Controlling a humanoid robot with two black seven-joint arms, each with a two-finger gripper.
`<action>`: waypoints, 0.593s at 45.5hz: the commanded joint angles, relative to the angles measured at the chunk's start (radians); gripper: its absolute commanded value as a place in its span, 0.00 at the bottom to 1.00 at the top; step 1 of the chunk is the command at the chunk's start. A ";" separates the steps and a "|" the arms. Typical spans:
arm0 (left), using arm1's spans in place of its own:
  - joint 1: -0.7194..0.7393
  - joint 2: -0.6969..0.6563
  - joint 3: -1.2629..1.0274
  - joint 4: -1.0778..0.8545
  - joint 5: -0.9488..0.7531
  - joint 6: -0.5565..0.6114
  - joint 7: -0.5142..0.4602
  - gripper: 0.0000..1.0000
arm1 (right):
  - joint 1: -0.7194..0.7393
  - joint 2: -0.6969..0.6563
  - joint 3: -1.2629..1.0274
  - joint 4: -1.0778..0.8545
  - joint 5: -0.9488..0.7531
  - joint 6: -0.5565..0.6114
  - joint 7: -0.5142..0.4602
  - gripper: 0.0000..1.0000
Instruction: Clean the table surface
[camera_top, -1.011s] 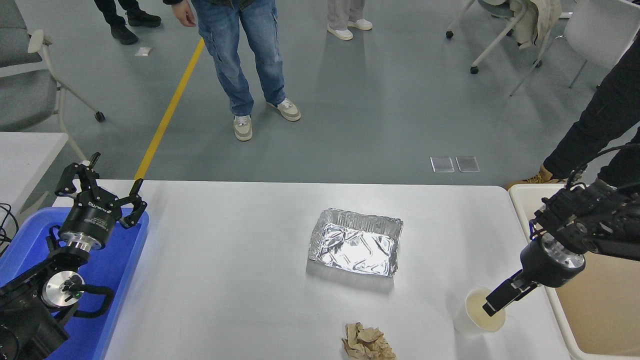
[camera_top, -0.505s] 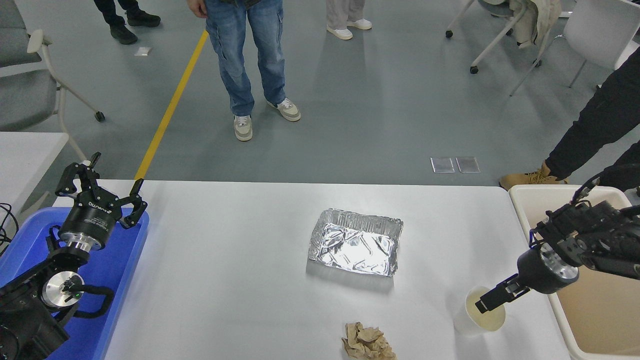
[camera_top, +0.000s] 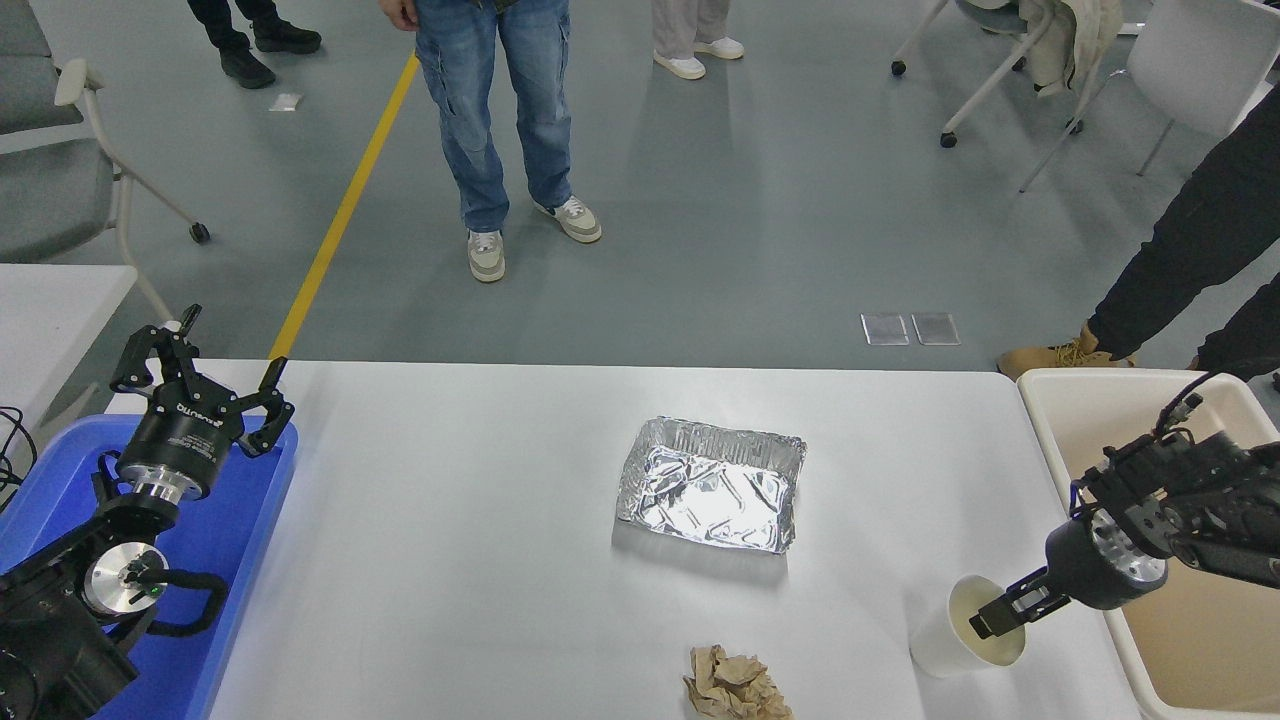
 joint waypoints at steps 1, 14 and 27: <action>0.000 0.000 0.000 0.000 0.000 -0.001 0.000 1.00 | -0.006 0.001 -0.006 -0.012 -0.003 -0.006 0.002 0.09; 0.000 0.000 0.000 0.000 0.000 -0.001 0.000 1.00 | -0.006 0.001 -0.009 -0.013 -0.003 -0.004 0.002 0.00; 0.000 0.000 0.000 0.000 0.000 -0.001 0.000 1.00 | 0.009 -0.008 -0.004 -0.012 0.000 -0.004 0.010 0.00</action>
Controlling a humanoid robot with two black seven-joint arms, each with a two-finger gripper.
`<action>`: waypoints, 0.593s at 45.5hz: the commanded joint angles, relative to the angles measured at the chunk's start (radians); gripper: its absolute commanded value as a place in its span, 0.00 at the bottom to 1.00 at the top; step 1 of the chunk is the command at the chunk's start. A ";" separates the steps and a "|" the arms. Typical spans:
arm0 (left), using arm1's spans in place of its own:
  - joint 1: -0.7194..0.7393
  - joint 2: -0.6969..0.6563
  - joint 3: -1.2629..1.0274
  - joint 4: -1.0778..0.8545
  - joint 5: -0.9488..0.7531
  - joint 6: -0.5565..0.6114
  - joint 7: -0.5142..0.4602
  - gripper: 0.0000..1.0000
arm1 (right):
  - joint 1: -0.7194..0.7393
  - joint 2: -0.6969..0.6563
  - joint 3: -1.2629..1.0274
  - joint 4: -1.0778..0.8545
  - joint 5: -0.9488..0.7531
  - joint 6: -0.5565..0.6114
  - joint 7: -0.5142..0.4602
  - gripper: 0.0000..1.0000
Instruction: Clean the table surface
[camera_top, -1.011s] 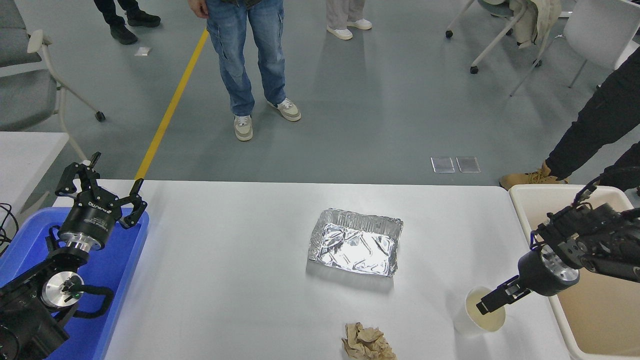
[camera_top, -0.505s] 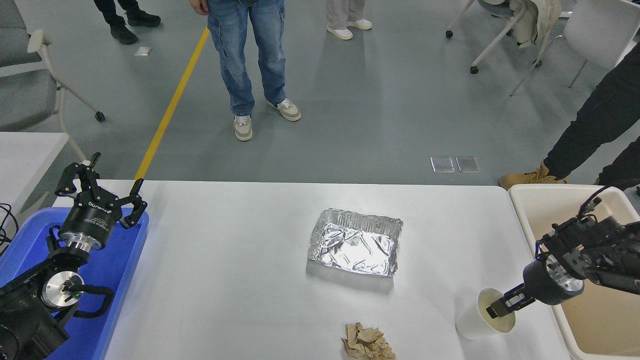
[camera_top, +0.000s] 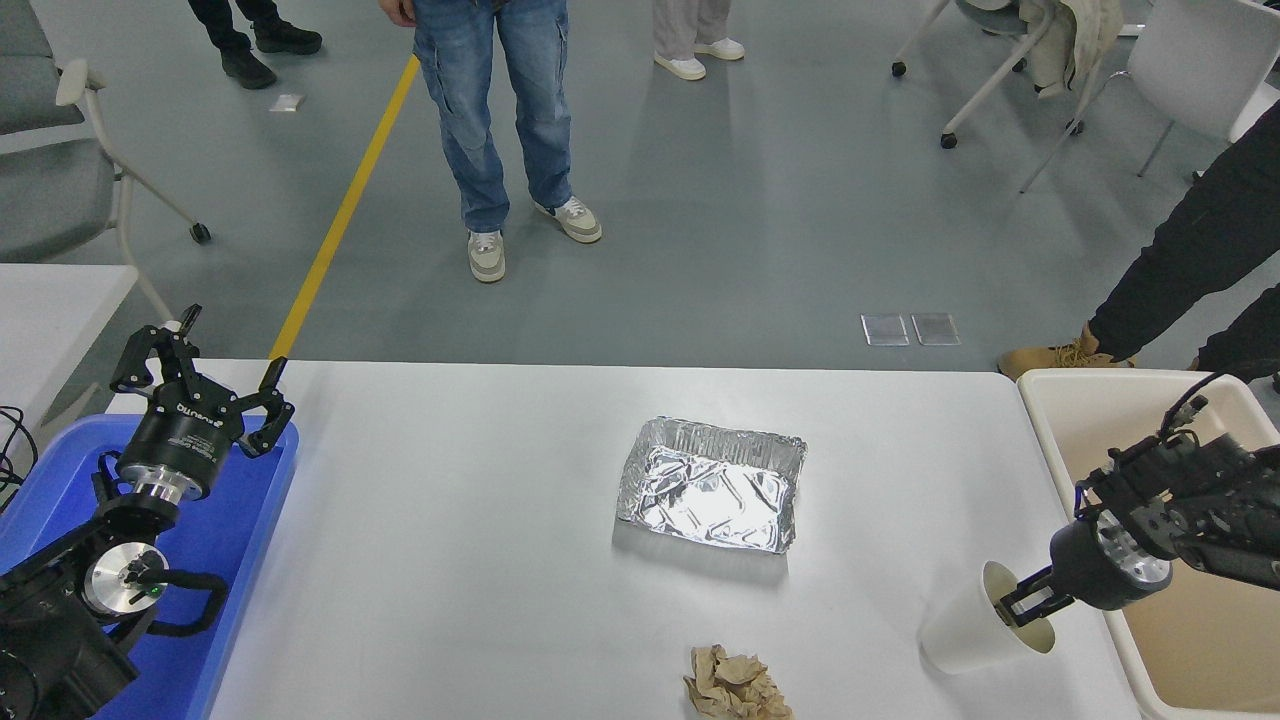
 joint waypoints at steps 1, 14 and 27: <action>0.000 0.000 0.000 0.000 0.000 -0.001 0.000 1.00 | 0.013 -0.006 0.006 0.002 0.003 0.000 0.006 0.00; 0.000 0.000 0.000 0.002 0.000 -0.001 0.000 1.00 | 0.066 -0.032 0.012 0.008 0.009 0.000 0.058 0.00; 0.000 0.000 0.000 0.000 0.000 -0.001 0.000 1.00 | 0.141 -0.061 0.016 0.015 0.018 0.000 0.103 0.00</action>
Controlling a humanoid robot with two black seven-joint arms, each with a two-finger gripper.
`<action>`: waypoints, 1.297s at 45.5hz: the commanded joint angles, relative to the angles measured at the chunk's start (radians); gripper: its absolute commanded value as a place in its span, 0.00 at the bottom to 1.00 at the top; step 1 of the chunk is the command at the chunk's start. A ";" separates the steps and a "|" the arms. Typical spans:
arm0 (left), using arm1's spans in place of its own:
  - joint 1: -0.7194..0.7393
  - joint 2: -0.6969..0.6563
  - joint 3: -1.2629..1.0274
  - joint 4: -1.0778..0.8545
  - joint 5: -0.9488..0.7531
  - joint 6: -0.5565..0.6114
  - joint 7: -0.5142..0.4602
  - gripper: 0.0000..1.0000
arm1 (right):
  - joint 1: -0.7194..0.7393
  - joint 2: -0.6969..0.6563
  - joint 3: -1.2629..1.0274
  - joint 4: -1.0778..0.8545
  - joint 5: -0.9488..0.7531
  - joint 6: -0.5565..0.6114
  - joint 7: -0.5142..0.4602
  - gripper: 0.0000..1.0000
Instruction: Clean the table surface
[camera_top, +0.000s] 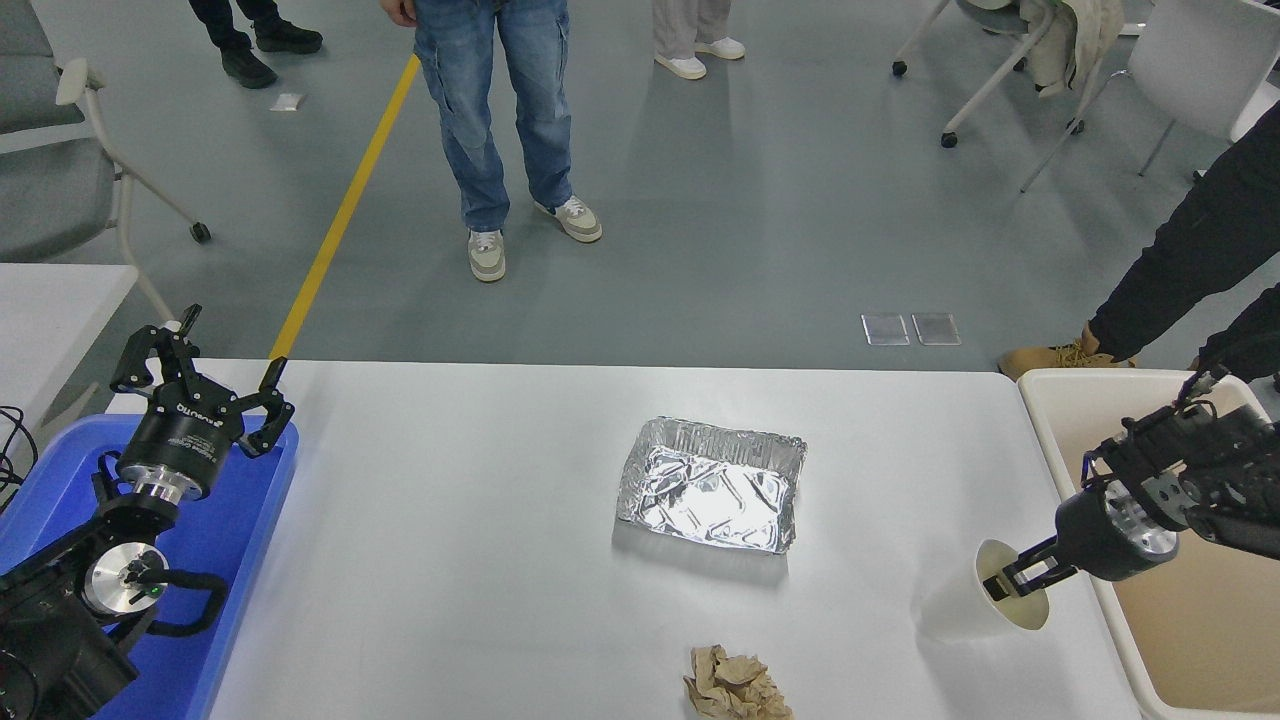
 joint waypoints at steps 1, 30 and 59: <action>0.000 0.000 0.000 0.000 0.000 -0.001 0.000 1.00 | 0.071 -0.026 0.007 0.006 0.008 0.001 0.044 0.00; 0.000 0.000 0.000 0.000 0.000 0.000 0.000 1.00 | 0.174 -0.054 0.061 -0.135 0.358 0.010 0.084 0.00; 0.000 0.000 0.000 0.000 0.000 -0.001 0.000 1.00 | -0.045 -0.031 0.059 -0.733 0.748 0.105 0.064 0.00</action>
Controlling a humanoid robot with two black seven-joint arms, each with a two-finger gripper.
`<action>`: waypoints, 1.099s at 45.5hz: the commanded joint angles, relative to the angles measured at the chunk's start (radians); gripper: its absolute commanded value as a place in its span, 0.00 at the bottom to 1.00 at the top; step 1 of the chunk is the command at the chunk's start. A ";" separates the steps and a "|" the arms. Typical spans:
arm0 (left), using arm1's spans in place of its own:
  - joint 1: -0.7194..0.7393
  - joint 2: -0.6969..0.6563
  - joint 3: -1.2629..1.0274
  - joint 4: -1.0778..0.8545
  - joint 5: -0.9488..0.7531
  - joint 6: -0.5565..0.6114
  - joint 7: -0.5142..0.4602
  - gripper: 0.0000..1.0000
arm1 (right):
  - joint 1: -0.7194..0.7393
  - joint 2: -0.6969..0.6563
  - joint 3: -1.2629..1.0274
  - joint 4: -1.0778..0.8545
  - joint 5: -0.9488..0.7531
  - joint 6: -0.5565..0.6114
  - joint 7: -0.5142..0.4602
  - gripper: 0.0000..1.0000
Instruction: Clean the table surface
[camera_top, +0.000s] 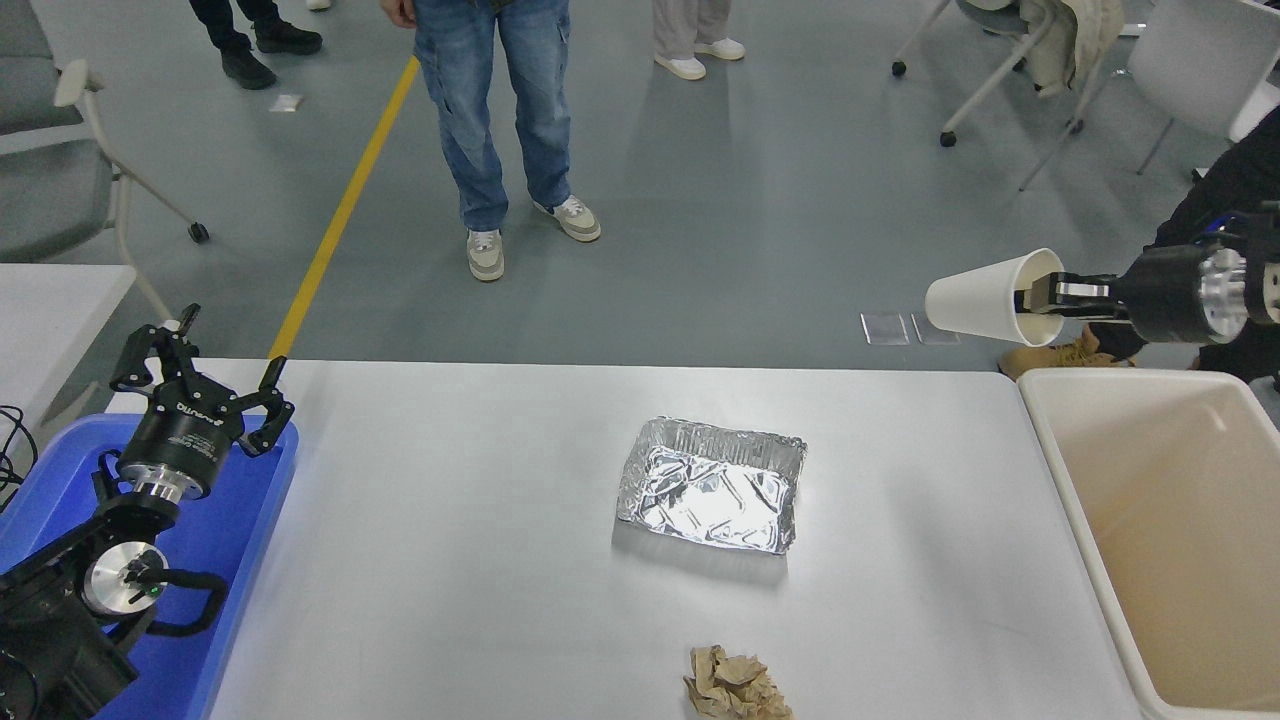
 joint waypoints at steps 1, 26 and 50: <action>0.000 0.000 0.000 0.000 0.000 -0.001 0.000 1.00 | -0.125 0.009 0.002 -0.245 0.117 0.035 -0.012 0.00; 0.000 0.000 0.000 0.000 0.000 -0.001 0.000 1.00 | -0.327 0.000 0.161 -0.413 0.170 0.029 -0.386 0.00; 0.000 0.000 0.000 0.000 0.000 0.001 0.000 1.00 | -0.467 0.015 0.290 -0.447 0.170 -0.055 -0.716 0.00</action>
